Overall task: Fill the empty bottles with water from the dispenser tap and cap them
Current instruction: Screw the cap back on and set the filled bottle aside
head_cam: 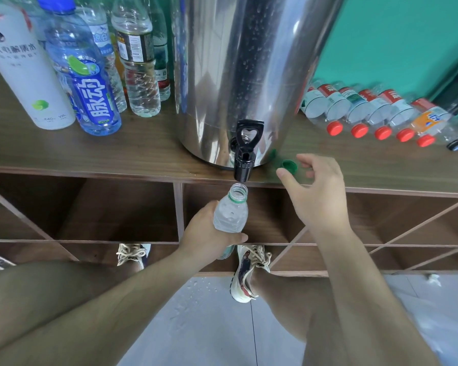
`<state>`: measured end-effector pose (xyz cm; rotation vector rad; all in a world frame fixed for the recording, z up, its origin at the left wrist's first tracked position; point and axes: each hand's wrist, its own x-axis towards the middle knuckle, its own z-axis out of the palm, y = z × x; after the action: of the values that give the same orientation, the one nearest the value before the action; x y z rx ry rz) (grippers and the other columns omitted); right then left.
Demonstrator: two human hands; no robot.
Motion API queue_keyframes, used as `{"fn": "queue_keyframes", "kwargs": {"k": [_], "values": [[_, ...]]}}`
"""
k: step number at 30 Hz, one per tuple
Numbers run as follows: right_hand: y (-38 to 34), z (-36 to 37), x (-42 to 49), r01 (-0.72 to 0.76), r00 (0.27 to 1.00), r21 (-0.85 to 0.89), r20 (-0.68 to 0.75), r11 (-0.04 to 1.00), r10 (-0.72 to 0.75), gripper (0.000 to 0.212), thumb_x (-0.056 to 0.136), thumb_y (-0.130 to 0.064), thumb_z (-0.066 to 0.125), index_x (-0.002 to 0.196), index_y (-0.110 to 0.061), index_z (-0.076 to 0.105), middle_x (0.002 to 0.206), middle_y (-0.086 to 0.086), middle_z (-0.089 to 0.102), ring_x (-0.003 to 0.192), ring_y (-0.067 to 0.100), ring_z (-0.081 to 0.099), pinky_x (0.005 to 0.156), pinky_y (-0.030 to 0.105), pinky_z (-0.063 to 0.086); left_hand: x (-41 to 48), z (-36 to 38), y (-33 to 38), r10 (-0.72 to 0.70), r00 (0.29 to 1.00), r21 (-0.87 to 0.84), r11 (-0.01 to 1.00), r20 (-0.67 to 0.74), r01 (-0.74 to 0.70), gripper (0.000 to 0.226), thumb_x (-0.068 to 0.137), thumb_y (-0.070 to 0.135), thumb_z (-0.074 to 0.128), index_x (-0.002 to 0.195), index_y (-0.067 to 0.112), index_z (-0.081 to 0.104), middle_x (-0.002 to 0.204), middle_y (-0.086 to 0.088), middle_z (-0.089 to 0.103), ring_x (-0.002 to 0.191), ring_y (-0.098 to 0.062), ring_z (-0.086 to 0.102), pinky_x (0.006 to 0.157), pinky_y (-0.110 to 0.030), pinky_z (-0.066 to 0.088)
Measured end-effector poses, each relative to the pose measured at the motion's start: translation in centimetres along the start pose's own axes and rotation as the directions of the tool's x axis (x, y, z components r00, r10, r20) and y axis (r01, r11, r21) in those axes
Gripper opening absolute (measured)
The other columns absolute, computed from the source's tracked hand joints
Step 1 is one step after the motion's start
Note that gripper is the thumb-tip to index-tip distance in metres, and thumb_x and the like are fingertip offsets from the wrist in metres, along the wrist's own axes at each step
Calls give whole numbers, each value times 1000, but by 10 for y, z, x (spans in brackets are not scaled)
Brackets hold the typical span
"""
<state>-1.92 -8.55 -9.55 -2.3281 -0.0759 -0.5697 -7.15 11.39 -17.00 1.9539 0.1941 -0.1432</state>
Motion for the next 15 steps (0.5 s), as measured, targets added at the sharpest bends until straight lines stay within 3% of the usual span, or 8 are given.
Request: {"fn": "queue_keyframes", "kwargs": {"k": [4,9,10,13,15], "values": [[6,6,11,-115,991,-152,47,982,123,64,88,-46,79,140,-14,59,137,9,58,129,32,48,113,45,39,1,2,-1,8,1000,24,1000,-4,-8,67,67,36,95,121,33,55,113,15,64,108,-10,62,97,-40,54],[9,16,18,-102,992,-89,63,991,108,43,93,-34,76,131,-17,65,124,0,69,117,26,59,105,49,46,2,2,-2,23,1000,44,999,1,-23,67,69,36,94,123,32,54,116,14,64,109,-11,61,97,-36,53],[8,16,17,-94,993,-52,69,994,97,40,93,-31,76,129,-17,66,120,-1,69,110,21,61,103,45,49,2,2,-3,25,1000,43,999,-1,-25,66,69,36,94,121,33,53,114,14,64,107,-10,61,95,-35,53],[-3,2,12,-59,989,49,142,997,52,39,91,-25,79,126,-23,63,114,-9,67,87,5,61,85,15,48,2,1,-4,20,1000,40,999,1,-20,66,68,36,95,119,33,54,112,14,64,106,-9,61,95,-36,53],[-9,-12,3,-24,968,148,252,989,-14,40,87,-19,83,120,-28,62,110,-14,68,77,5,60,73,14,48,2,1,-2,22,1000,49,999,9,-23,67,68,37,94,122,32,55,114,14,64,108,-10,62,97,-39,54]]}}
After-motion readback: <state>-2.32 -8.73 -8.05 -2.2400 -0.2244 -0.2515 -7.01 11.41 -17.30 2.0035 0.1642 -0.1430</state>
